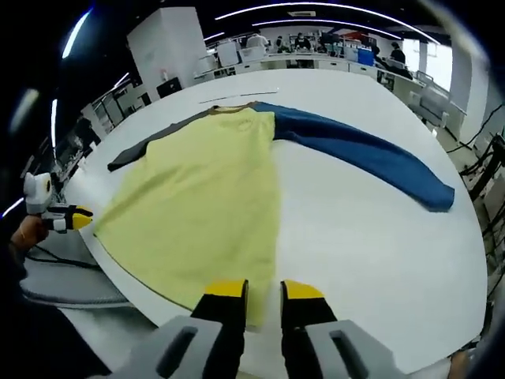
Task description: Fold the garment on the visible template until the final outline fits inside the template.
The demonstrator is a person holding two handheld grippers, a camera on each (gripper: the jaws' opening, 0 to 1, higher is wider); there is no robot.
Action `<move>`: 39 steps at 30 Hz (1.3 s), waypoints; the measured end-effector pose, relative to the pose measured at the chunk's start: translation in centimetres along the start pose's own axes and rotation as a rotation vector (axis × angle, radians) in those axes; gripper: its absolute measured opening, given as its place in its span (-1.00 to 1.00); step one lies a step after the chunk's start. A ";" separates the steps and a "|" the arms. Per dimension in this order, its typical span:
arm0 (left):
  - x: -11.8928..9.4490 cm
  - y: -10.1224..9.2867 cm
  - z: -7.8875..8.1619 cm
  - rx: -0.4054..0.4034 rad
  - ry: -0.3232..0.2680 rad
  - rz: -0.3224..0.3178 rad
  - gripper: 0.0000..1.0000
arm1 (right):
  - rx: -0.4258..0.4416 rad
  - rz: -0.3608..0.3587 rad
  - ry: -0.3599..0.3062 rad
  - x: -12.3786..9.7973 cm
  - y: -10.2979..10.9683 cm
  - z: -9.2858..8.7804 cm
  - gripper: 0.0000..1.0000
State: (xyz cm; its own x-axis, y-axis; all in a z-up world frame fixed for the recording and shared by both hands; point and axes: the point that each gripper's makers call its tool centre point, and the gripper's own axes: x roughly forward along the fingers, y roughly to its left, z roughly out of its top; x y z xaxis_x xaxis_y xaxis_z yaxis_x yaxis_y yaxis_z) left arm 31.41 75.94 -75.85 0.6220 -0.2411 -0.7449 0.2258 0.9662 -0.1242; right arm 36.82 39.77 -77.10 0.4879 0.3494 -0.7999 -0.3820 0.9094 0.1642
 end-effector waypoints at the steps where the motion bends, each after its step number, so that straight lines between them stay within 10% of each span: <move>1: 0.1 0.0 0.0 0.000 0.000 0.000 -0.73 | 0.009 0.000 0.006 0.0 0.1 -0.1 -0.75; 39: 0.8 0.4 -0.7 -0.044 0.047 0.014 -1.00 | -0.002 0.044 0.034 -1.1 0.5 -1.3 -1.00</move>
State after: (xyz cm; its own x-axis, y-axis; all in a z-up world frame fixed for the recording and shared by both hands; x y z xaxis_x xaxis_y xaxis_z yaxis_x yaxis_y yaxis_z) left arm 31.48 76.22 -76.97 0.5890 -0.2237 -0.7766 0.1830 0.9729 -0.1415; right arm 35.07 39.57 -76.90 0.4437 0.3814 -0.8109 -0.4043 0.8928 0.1987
